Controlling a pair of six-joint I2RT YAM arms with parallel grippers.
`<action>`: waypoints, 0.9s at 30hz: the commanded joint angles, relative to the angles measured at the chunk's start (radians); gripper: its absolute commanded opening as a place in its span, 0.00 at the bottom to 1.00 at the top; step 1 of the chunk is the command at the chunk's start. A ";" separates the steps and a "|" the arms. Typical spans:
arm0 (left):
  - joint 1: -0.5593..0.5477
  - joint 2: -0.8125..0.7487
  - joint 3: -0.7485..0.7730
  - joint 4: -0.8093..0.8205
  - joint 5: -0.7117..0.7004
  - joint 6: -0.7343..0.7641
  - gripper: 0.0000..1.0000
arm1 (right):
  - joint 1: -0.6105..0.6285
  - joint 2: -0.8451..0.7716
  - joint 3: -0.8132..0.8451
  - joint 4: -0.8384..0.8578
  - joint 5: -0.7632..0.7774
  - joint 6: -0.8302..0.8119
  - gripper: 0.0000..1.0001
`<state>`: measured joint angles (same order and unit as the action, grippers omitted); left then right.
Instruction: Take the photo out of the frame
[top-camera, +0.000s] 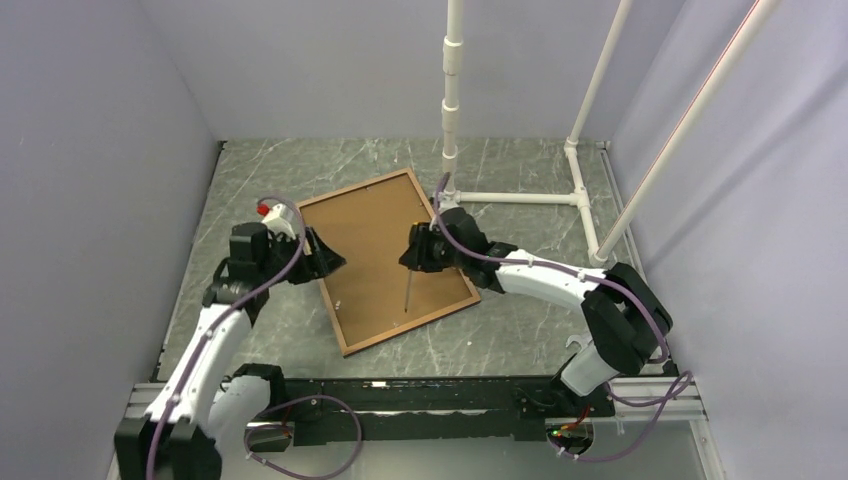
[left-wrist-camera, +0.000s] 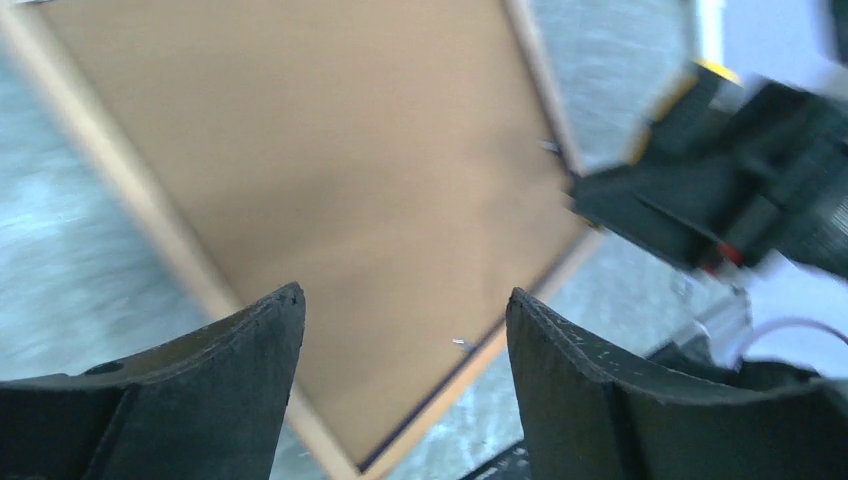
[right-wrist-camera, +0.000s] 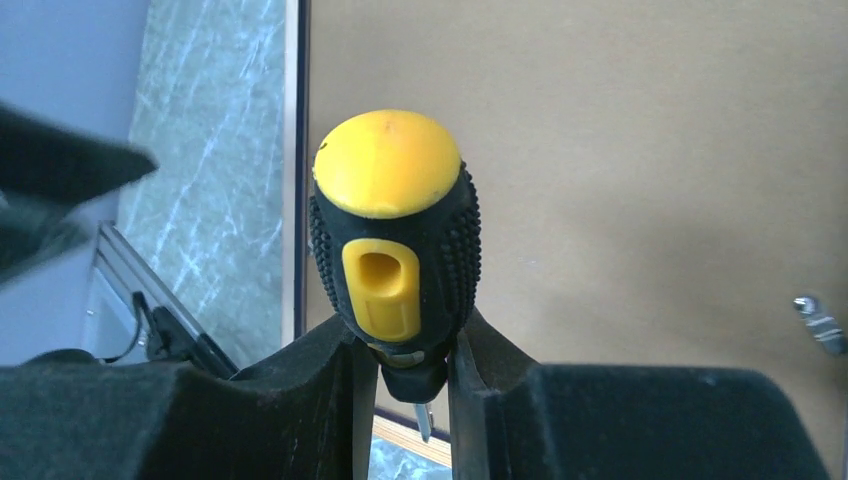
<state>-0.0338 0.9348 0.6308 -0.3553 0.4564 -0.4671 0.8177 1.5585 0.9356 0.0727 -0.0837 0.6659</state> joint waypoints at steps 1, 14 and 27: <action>-0.178 -0.122 -0.048 0.165 0.085 -0.112 0.78 | -0.068 -0.076 -0.027 0.196 -0.219 0.103 0.00; -0.643 -0.034 -0.050 0.227 -0.116 -0.085 0.73 | -0.070 -0.048 -0.099 0.489 -0.347 0.384 0.00; -0.705 0.041 -0.006 0.152 -0.272 -0.033 0.03 | -0.069 -0.127 -0.102 0.354 -0.440 0.295 0.00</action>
<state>-0.7361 0.9604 0.5694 -0.2039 0.2222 -0.5579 0.7467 1.4921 0.8341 0.4007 -0.4068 0.9981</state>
